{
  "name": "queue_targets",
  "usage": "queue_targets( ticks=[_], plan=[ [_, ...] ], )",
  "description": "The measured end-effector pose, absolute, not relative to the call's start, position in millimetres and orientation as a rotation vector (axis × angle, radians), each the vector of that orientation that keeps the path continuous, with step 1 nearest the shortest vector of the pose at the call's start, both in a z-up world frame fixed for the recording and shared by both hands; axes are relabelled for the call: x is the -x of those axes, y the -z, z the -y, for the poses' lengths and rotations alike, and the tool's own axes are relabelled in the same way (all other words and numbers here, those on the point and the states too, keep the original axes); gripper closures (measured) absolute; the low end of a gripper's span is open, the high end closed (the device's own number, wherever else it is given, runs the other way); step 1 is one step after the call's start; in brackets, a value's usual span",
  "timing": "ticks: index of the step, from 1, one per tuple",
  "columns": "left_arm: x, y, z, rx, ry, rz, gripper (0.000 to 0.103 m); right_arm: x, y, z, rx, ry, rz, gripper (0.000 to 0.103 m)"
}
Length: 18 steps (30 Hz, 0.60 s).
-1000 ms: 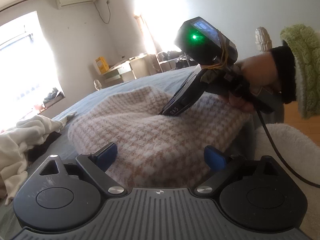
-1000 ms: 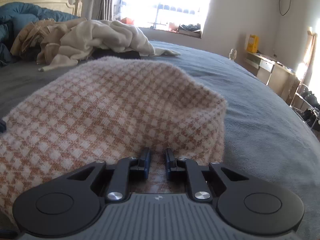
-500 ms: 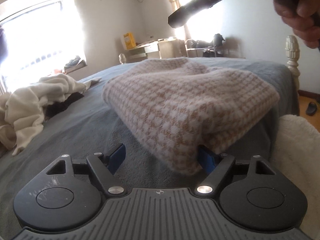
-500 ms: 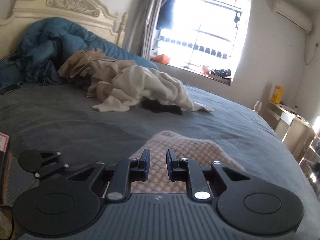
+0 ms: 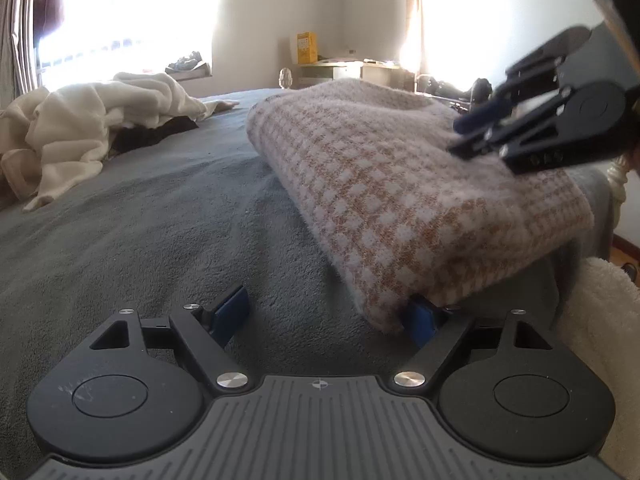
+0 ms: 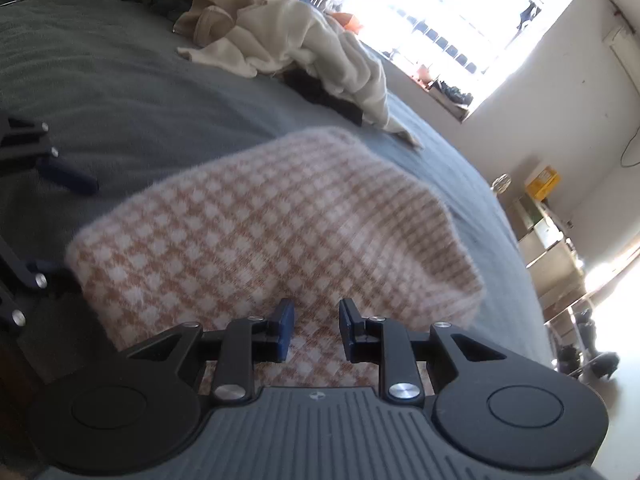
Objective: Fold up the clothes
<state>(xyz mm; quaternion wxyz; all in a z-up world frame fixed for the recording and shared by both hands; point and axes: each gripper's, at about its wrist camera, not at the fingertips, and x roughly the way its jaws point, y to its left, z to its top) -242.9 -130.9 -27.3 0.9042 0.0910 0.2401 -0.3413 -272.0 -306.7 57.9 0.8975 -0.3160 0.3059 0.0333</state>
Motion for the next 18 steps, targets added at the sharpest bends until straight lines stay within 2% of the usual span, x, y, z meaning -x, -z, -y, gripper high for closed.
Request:
queue_targets(
  ticks=[2,7,9,14,18],
  plan=[
    [244,29,130,-0.176,0.702,-0.499,0.019,285,-78,292,0.618,-0.134,-0.559,0.079],
    [245,34,131,-0.187,0.695,-0.513,0.018,283,-18,273,0.644,-0.232,-0.684,0.080],
    [249,35,130,-0.194,0.698,-0.489,0.018,293,1,277,0.664,-0.209,-0.619,0.081],
    [256,25,110,-0.177,0.739,-0.476,0.019,294,-23,273,0.653,-0.184,-0.660,0.083],
    [265,5,83,-0.123,0.763,-0.434,0.018,302,-65,284,0.534,-0.153,-0.578,0.083]
  ],
)
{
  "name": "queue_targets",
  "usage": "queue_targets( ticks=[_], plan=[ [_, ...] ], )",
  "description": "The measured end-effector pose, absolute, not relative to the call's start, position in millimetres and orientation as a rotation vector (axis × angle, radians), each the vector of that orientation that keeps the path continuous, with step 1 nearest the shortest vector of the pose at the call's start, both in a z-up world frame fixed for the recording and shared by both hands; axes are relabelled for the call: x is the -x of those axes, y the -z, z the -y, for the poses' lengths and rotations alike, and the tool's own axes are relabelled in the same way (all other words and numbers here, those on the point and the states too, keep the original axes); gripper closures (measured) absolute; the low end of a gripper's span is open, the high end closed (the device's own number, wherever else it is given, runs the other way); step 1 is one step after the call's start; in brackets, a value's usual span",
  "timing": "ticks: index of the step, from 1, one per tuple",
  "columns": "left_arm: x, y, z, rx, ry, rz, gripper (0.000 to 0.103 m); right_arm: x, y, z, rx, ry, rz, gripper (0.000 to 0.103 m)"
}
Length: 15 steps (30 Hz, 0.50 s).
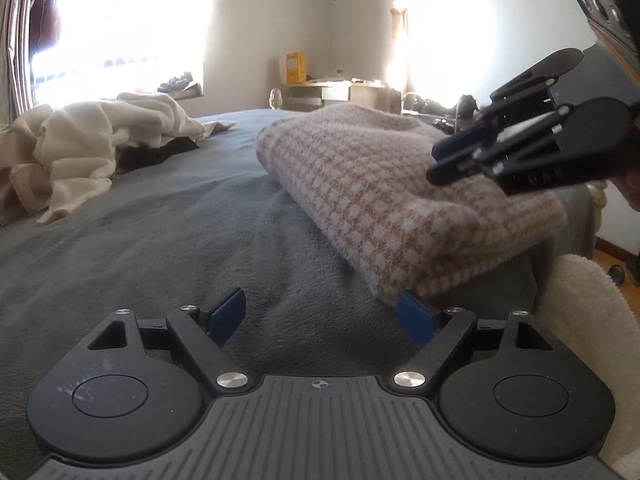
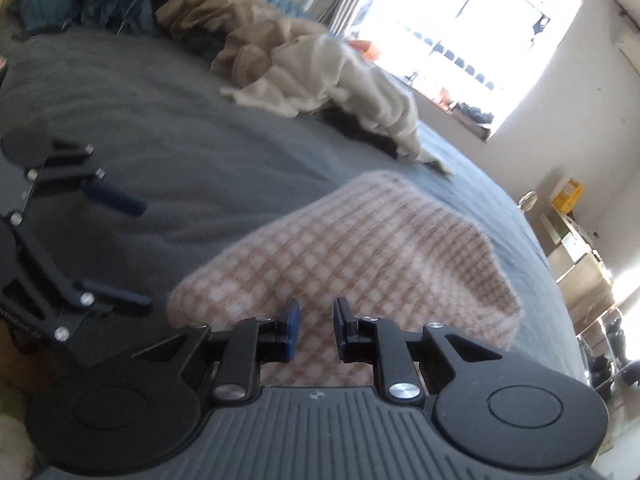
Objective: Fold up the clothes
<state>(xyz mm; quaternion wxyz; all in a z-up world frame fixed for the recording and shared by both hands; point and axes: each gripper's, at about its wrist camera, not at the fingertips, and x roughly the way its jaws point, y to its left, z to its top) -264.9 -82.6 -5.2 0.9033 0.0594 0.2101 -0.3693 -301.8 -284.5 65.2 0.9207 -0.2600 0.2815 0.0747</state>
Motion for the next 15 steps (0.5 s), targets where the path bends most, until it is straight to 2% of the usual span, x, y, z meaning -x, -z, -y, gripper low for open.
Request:
queue_targets(
  ticks=[3,6,7,10,15],
  plan=[
    [263,-12,73,-0.049,0.783,-0.408,0.017,299,-72,305,0.438,-0.092,-0.551,0.083],
    [250,-21,91,-0.022,0.791,-0.378,0.014,284,-26,326,0.393,-0.060,-0.674,0.083],
    [246,-21,100,-0.036,0.790,-0.372,0.014,289,-11,330,0.390,-0.064,-0.641,0.082],
    [239,-9,126,-0.152,0.749,-0.424,0.018,297,-10,338,0.340,-0.061,-0.616,0.082],
    [225,7,121,-0.122,0.724,-0.505,0.012,298,-6,351,0.276,-0.083,-0.617,0.081]
  ],
)
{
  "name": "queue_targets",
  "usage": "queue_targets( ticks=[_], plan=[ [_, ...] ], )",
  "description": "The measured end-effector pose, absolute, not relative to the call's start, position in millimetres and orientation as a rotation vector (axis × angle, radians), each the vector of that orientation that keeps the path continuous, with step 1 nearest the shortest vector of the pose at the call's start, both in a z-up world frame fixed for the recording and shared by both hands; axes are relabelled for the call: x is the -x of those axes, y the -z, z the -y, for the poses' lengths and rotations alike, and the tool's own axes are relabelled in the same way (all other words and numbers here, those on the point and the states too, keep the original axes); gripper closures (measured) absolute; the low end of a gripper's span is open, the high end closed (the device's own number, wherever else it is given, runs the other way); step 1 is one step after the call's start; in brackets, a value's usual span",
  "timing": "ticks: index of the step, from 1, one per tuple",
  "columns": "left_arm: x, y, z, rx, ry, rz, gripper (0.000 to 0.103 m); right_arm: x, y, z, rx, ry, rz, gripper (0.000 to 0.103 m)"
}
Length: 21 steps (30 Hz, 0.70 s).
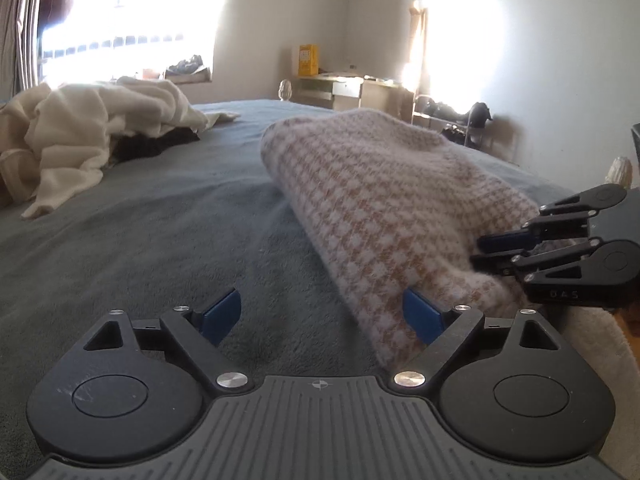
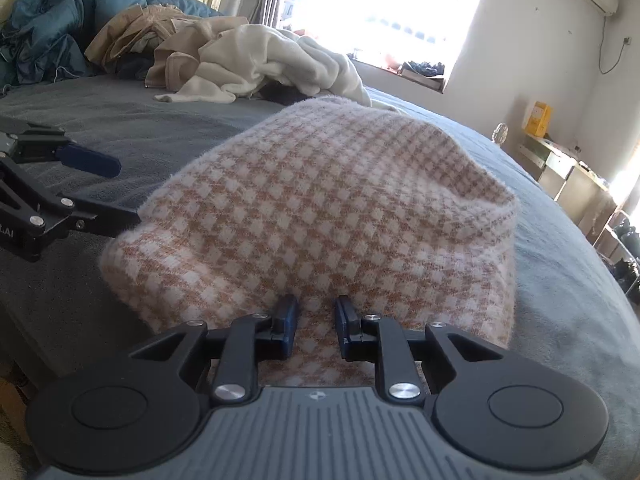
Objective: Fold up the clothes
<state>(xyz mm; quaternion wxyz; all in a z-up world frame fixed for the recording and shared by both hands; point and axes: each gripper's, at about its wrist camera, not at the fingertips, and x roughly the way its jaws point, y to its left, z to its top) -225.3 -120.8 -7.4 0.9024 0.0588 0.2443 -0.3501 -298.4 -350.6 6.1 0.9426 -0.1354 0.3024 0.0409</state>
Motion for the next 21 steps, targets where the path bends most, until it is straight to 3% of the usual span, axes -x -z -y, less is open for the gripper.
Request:
queue_targets(
  ticks=[5,10,13,15,18,21],
  plan=[
    [218,-7,105,-0.092,0.705,-0.508,0.022,288,-42,356,0.234,-0.111,-0.663,0.081],
    [212,-30,122,-0.097,0.731,-0.434,0.022,277,-80,368,0.220,-0.015,-0.507,0.080],
    [212,-18,150,-0.144,0.797,-0.457,0.019,248,-30,380,0.269,0.038,-0.669,0.080],
    [210,-7,153,-0.110,0.810,-0.479,0.017,253,-5,383,0.304,0.040,-0.621,0.080],
    [200,-6,142,-0.050,0.803,-0.527,0.015,243,-40,384,0.299,0.026,-0.690,0.080],
    [194,-4,136,-0.026,0.806,-0.556,0.013,229,-81,379,0.271,-0.017,-0.578,0.079]
  ],
)
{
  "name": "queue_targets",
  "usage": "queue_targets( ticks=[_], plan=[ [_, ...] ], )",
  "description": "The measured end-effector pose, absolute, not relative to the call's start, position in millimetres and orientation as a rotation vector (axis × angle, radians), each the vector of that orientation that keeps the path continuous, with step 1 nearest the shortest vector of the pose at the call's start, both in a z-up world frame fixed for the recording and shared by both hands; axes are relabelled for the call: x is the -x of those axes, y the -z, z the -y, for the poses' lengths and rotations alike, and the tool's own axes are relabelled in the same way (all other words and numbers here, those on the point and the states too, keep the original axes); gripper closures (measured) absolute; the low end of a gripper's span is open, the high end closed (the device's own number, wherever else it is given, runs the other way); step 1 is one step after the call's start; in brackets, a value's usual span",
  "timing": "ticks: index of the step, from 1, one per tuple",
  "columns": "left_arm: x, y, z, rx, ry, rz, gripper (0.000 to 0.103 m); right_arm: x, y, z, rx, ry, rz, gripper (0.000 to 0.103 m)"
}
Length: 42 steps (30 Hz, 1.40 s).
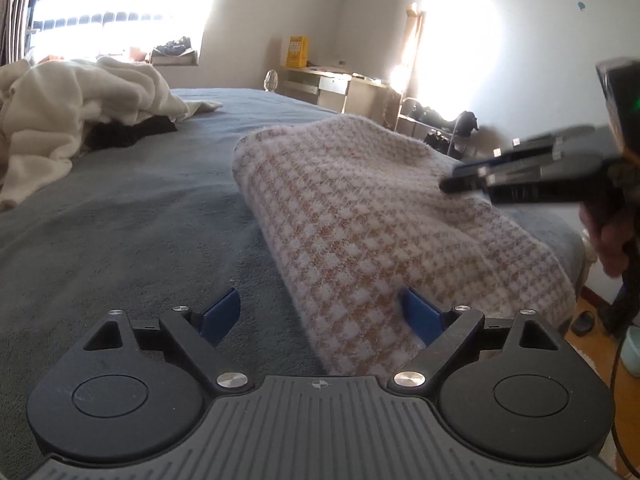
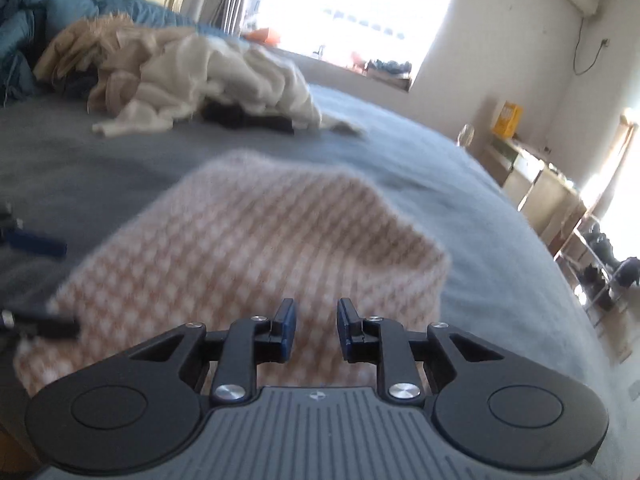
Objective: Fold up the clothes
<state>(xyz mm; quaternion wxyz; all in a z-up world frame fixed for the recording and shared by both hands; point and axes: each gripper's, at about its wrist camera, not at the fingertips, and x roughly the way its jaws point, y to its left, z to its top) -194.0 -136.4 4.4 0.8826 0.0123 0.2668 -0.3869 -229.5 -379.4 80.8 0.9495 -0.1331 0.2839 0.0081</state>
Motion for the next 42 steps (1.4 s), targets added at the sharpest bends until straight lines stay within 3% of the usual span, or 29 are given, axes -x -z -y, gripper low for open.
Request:
queue_targets(
  ticks=[3,7,9,11,17,21,25,29,33,35,42],
  plan=[
    [195,-4,136,-0.021,0.799,-0.563,0.013,198,-99,372,0.186,-0.130,-0.516,0.079],
    [190,-6,136,-0.018,0.764,-0.587,0.013,135,-39,366,0.143,-0.186,-0.649,0.079],
    [185,-12,131,0.004,0.786,-0.599,0.013,133,-38,374,0.071,-0.199,-0.641,0.079],
    [185,-21,128,0.007,0.795,-0.580,0.017,131,-63,380,0.021,-0.181,-0.694,0.078],
    [185,-42,138,-0.040,0.786,-0.510,0.018,112,-101,371,0.017,-0.177,-0.616,0.078],
    [173,-50,157,-0.071,0.761,-0.562,0.019,72,-45,378,0.003,-0.121,-0.700,0.080],
    [160,-57,179,-0.121,0.733,-0.631,0.019,104,-90,409,-0.147,-0.110,-0.629,0.079],
    [155,-51,197,-0.175,0.694,-0.688,0.019,134,-115,436,-0.086,-0.004,-0.579,0.079],
    [161,-52,206,-0.199,0.661,-0.706,0.019,101,-42,452,0.003,0.102,-0.782,0.080],
    [166,-53,210,-0.226,0.645,-0.703,0.019,103,-29,456,-0.011,0.090,-0.757,0.081],
    [171,-53,215,-0.277,0.614,-0.685,0.018,175,-108,451,0.004,0.038,-0.601,0.079]
  ],
)
